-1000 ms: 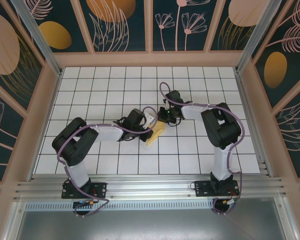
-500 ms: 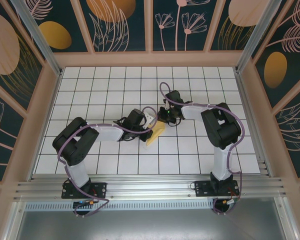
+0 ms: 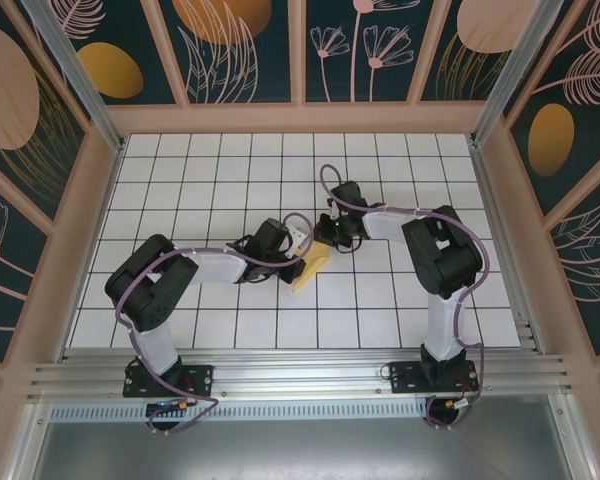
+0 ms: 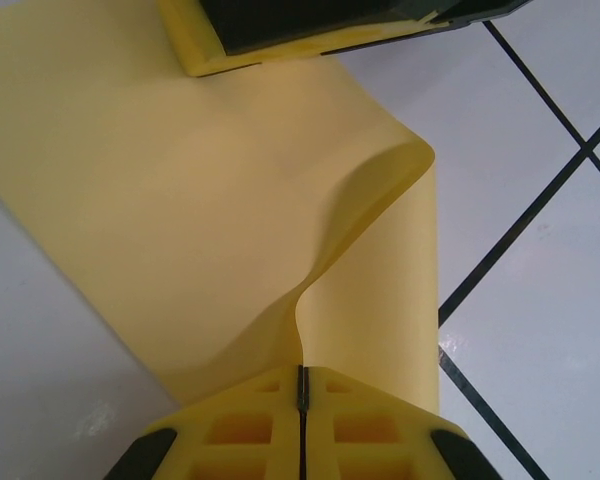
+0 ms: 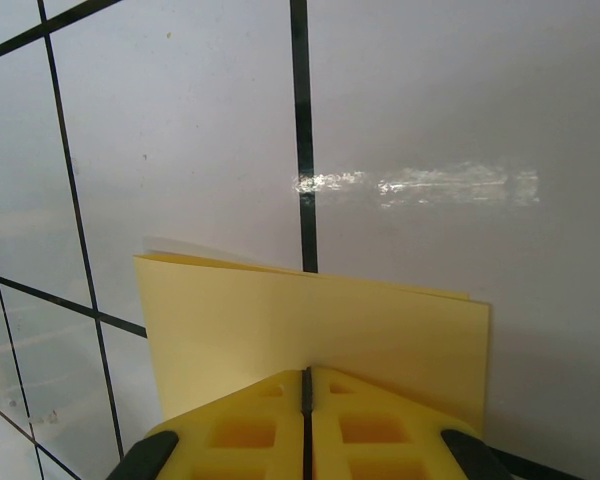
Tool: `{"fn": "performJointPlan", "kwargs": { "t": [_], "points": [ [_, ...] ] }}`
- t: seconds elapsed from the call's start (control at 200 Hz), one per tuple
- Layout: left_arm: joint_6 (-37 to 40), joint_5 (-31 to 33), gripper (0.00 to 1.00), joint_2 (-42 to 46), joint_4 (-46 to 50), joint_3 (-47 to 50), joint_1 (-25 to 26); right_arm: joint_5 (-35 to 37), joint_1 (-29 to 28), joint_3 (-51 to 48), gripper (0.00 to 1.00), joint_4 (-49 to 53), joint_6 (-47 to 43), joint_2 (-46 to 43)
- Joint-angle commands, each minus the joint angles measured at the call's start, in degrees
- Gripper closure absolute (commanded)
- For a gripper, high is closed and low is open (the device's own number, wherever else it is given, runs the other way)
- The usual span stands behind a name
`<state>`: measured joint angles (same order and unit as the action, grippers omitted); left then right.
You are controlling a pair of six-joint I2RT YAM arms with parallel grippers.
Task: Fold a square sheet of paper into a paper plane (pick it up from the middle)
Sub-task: Third fold the triangle at the center of the table.
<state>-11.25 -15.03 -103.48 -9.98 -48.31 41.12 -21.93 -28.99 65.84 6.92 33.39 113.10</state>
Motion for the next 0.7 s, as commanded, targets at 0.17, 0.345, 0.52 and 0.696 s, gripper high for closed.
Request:
{"fn": "performJointPlan", "kwargs": {
  "t": [0.17,0.345,0.52,0.696],
  "points": [
    [-2.11,1.14,0.91,0.39,-0.98,1.17,-0.43,2.83,-1.23,-2.56,0.9,1.95,0.89,2.81],
    [-3.01,0.59,0.91,0.17,-1.48,1.29,-0.46,2.93,-1.24,-2.82,0.9,1.78,1.14,3.0],
    [-3.1,1.39,0.91,-0.45,-1.29,1.11,-0.52,2.94,-1.22,-2.89,0.9,1.61,1.24,2.92],
    [-3.56,1.92,0.91,-0.87,-0.68,1.06,-0.45,2.78,-1.33,-2.83,0.9,1.51,1.48,3.06]
  ]
}}
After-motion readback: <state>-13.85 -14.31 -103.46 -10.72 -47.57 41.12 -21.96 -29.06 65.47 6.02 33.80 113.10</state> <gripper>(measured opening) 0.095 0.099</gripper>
